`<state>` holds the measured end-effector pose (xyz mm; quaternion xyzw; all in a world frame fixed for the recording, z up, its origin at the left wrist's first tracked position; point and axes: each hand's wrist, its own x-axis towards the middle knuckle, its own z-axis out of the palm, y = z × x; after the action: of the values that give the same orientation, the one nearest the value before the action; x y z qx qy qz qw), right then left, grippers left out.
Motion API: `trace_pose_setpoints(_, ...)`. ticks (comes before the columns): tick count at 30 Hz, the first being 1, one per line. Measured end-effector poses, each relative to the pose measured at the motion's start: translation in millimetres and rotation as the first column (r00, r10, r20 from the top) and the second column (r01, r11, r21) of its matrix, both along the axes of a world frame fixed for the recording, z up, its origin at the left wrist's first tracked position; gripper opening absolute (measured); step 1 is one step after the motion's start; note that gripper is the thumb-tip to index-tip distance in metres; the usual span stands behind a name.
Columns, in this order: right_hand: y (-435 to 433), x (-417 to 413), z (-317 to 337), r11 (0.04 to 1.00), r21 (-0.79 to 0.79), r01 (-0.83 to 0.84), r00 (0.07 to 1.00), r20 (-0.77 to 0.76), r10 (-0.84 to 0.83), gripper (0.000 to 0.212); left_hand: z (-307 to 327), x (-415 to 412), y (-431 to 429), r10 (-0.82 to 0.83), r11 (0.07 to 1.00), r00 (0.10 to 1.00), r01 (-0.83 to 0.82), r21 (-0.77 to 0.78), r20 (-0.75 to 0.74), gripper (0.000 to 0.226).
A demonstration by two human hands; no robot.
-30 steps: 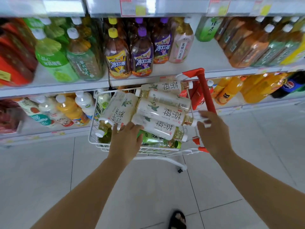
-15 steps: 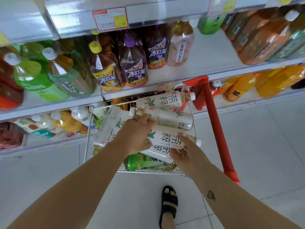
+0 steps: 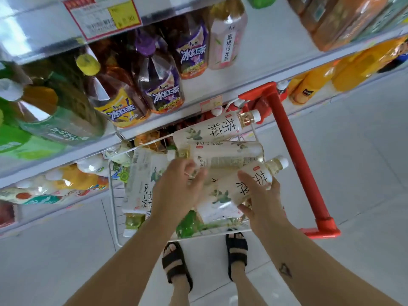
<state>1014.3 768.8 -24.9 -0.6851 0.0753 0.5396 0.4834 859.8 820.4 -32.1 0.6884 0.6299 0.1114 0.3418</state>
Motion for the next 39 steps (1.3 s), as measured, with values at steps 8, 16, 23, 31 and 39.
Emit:
trace_pose_setpoints(8, 1, -10, 4, 0.996, 0.011, 0.085, 0.996, 0.018, -0.085, 0.073, -16, -6, 50, 0.415, 0.873, 0.894, -0.340, -0.350, 0.166, 0.028)
trace_pose_setpoints(16, -4, -2, 26, 0.988, 0.124, -0.095, 0.945, 0.325, 0.050, 0.068, 51, -10, 48, 0.339, 0.936, 0.724, -0.321, -0.142, 0.601, 0.025)
trace_pose_setpoints(23, 16, 26, 40, 0.928, 0.118, -0.354, 0.776, 0.590, 0.221, 0.075, 68, 0, 93, 0.130, 0.991, 0.736, -0.088, -0.096, 0.664, 0.030)
trace_pose_setpoints(31, 33, 32, 23, 0.873, 0.168, -0.457, 0.761, 0.582, 0.286, 0.074, 16, 63, 109, 0.146, 0.979, 0.813, -0.036, -0.203, 0.563, 0.035)
trace_pose_setpoints(39, 45, 40, 13, 0.844, 0.174, -0.508, 0.764, 0.545, 0.347, 0.073, -6, 73, 76, -0.050, 0.996, 0.949, 0.069, -0.050, 0.313, 0.071)
